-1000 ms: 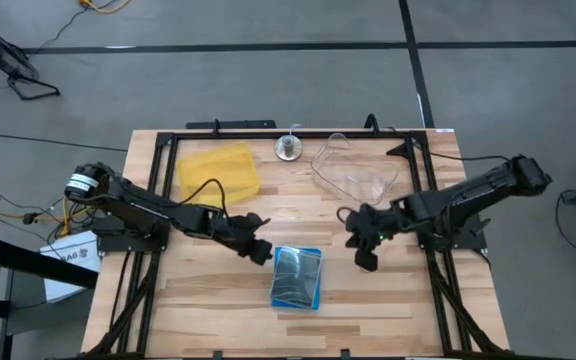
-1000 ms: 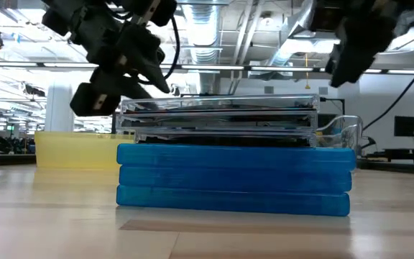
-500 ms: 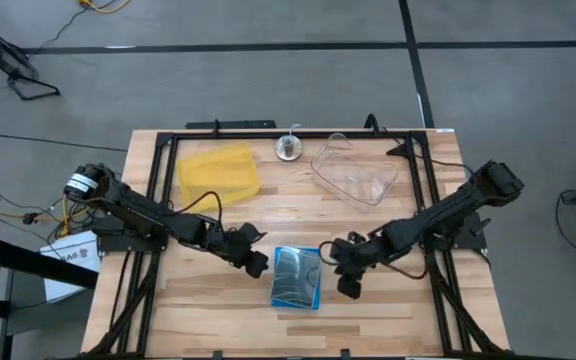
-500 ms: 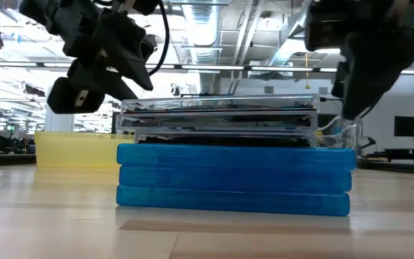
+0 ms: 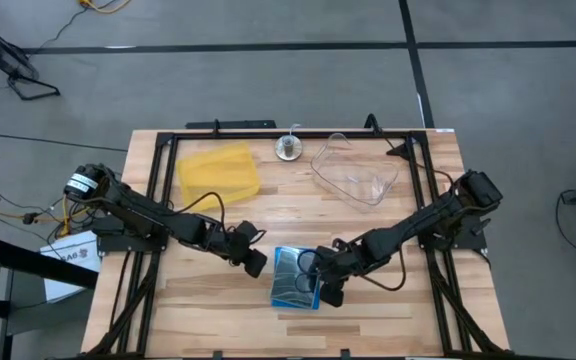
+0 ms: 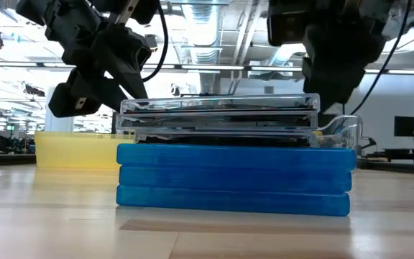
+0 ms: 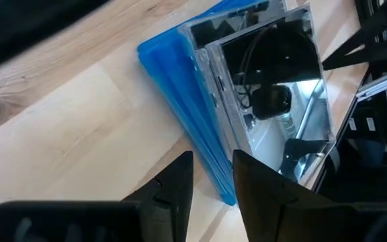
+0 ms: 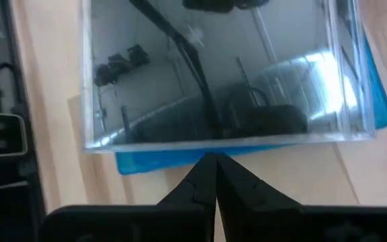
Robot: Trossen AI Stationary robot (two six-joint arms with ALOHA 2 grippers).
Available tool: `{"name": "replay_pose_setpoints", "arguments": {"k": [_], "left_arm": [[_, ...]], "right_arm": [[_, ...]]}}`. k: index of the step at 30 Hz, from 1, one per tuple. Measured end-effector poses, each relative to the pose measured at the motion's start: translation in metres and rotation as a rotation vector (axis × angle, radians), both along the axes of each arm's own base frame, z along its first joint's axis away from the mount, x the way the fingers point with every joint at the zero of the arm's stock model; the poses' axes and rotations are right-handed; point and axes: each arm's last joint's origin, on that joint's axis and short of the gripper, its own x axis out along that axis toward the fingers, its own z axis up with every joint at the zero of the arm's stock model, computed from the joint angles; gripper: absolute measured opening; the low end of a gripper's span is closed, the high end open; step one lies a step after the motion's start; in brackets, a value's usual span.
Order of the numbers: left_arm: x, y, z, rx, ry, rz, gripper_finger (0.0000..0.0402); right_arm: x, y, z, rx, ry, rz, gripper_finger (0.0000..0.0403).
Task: Pick & place jewel cases by type
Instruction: Put the black CD case into the transparent bin
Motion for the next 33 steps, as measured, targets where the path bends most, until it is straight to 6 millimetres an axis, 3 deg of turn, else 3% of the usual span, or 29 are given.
{"name": "replay_pose_setpoints", "arguments": {"k": [7, 14, 22, 33], "left_arm": [[0.009, -0.003, -0.012, -0.029, -0.003, -0.027, 0.0103], [0.029, -0.012, -0.035, -0.179, -0.047, -0.118, 0.0144], [0.030, -0.013, -0.036, -0.184, -0.052, -0.121, 0.0186], [0.030, -0.013, -0.036, -0.170, -0.055, -0.149, 0.0193]], "right_arm": [[-0.002, -0.004, -0.002, -0.013, 0.030, -0.010, 0.0000], [-0.003, -0.004, -0.003, -0.012, 0.048, -0.021, 0.0000], [-0.004, -0.005, -0.003, -0.011, 0.060, -0.030, 0.0000], [0.000, -0.013, -0.003, -0.025, 0.046, -0.065, 0.0000]]}}
